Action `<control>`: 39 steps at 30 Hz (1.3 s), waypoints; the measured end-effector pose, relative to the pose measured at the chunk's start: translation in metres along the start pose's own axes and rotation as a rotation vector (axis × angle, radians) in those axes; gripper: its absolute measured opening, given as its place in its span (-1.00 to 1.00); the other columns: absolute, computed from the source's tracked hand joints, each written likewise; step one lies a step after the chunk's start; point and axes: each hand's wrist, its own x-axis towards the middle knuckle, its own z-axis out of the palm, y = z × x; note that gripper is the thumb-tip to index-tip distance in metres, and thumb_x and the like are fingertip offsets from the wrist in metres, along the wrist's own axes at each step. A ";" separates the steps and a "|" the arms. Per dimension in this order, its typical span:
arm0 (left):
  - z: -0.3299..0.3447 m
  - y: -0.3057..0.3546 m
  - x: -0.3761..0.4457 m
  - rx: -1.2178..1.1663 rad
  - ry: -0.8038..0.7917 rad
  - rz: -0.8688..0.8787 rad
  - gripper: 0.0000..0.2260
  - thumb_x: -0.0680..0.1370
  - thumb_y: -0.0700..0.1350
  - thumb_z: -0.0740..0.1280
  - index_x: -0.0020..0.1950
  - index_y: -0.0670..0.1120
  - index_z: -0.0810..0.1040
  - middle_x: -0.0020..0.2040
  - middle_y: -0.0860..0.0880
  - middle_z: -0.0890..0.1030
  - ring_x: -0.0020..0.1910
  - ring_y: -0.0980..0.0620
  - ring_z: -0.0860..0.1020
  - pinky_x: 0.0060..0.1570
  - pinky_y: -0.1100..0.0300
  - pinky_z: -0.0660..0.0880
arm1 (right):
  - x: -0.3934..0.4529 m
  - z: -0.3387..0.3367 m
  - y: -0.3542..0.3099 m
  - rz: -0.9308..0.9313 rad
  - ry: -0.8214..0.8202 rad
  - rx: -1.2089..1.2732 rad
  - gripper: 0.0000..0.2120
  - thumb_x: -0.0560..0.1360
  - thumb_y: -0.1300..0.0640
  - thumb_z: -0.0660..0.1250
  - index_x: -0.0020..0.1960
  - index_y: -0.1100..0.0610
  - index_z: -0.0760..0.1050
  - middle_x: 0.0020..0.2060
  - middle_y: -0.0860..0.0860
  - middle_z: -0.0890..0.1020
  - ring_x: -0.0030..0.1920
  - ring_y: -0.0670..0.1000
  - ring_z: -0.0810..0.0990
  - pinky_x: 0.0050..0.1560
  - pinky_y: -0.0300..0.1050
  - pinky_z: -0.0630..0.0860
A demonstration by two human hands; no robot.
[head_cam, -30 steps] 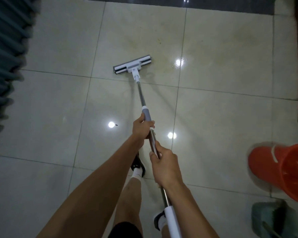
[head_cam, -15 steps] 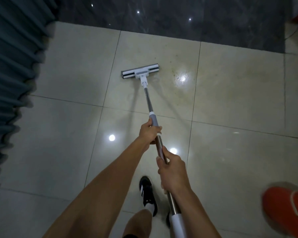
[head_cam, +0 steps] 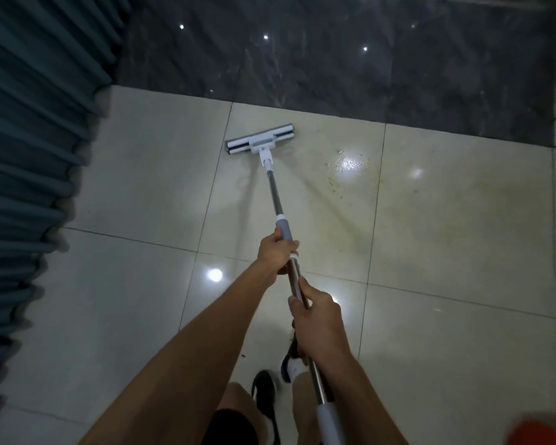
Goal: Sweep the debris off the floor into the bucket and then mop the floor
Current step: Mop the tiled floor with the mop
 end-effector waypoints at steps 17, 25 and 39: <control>-0.100 0.217 0.155 0.088 -0.057 0.034 -0.72 0.56 -0.17 0.45 0.27 -0.05 0.58 0.02 -0.26 0.65 -0.19 -0.18 0.62 0.00 -0.19 0.66 | 0.165 0.051 -0.225 -0.003 0.041 0.108 -0.64 0.62 0.15 0.23 0.39 -0.04 0.47 -0.36 0.03 0.53 -0.42 -0.01 0.48 -0.26 0.10 0.65; -0.130 0.275 0.198 0.166 -0.081 0.074 -0.74 0.56 -0.12 0.45 0.23 -0.12 0.58 0.07 -0.26 0.66 -0.16 -0.17 0.62 0.01 -0.16 0.66 | 0.211 0.071 -0.280 0.023 0.044 0.177 -0.68 0.63 0.13 0.19 0.34 -0.09 0.48 -0.30 0.09 0.54 -0.50 0.07 0.49 -0.54 -0.16 0.47; -0.124 0.119 0.100 0.315 -0.172 0.035 -0.69 0.55 -0.10 0.46 0.29 -0.07 0.55 0.07 -0.26 0.66 -0.14 -0.18 0.61 0.02 -0.19 0.65 | 0.064 0.120 -0.159 0.083 0.136 0.247 -0.58 0.65 0.09 0.18 0.50 -0.10 0.33 -0.14 0.03 0.63 -0.28 -0.02 0.59 -0.11 -0.04 0.66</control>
